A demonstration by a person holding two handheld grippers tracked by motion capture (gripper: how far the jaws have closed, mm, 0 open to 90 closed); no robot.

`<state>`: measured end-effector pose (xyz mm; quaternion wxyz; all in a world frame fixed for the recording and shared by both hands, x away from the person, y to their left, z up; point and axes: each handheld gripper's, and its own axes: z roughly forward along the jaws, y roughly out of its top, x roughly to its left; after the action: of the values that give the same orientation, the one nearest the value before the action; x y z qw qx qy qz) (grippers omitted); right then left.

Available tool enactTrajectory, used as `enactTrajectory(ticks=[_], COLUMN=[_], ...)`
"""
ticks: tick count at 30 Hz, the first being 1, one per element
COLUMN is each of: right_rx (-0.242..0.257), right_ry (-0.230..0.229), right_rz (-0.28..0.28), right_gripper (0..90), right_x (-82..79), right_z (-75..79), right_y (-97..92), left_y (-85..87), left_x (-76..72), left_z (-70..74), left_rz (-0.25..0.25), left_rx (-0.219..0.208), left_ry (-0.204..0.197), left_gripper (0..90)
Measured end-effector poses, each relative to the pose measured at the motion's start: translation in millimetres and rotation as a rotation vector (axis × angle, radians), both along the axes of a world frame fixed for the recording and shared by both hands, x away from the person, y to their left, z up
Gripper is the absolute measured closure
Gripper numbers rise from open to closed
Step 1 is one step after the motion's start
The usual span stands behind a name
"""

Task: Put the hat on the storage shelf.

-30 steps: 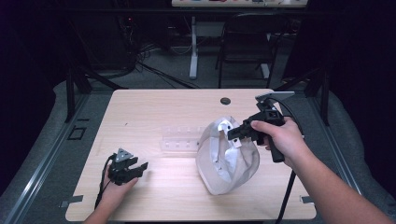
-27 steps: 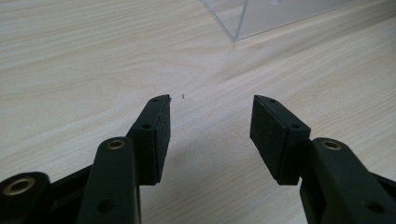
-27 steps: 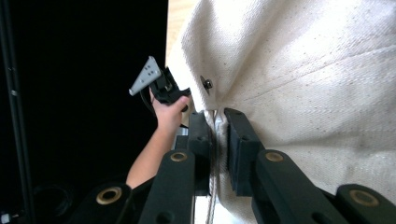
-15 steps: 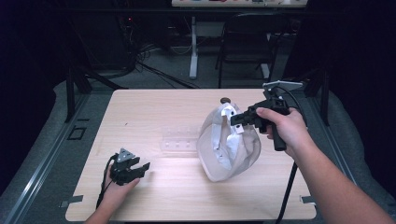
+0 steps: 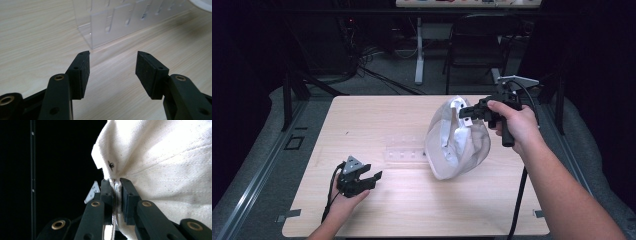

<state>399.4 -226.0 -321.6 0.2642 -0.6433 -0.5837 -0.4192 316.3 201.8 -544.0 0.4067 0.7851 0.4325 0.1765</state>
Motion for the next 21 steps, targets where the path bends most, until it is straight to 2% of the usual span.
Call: enactTrajectory(ticks=[2,6,7,12,14,18,19,21], right_rx=[0.009,0.006,0.011,0.02,0.026,0.032,0.035,0.037], right_ry=[-0.004,-0.012,-0.018,-0.019,-0.02,-0.021,-0.023,-0.024], right_rz=[-0.018,-0.031,-0.046,-0.075,-0.081,-0.094,-0.1,-0.105], right_gripper=[81.8,81.8,81.8,81.8,81.8,81.8,81.8,81.8], right_x=[3.4,8.4,11.2,18.4,21.6,26.5,29.0,30.4], right_z=[1.2,4.5,6.4,7.8,7.7,8.0,8.2,8.6], right_y=[0.0,-0.5,-0.9,0.5,1.2,3.3,5.0,6.6], left_y=[-7.4,-15.1,-21.6,-33.7,-44.6,-58.1,-68.5,-74.1], left_x=[-1.1,-1.7,-1.1,0.6,0.7,1.4,2.2,2.1], left_z=[5.1,11.7,17.2,27.1,34.6,40.1,42.8,44.2], left_rz=[-0.021,-0.036,-0.046,-0.067,-0.086,-0.11,-0.139,-0.153], left_rx=[0.0,-0.01,-0.019,-0.019,-0.031,-0.035,-0.044,-0.042], left_ry=[-0.015,-0.038,-0.053,-0.085,-0.123,-0.147,-0.152,-0.159], left_gripper=[45.6,45.4,44.8,43.7,43.8,43.8,43.8,43.8])
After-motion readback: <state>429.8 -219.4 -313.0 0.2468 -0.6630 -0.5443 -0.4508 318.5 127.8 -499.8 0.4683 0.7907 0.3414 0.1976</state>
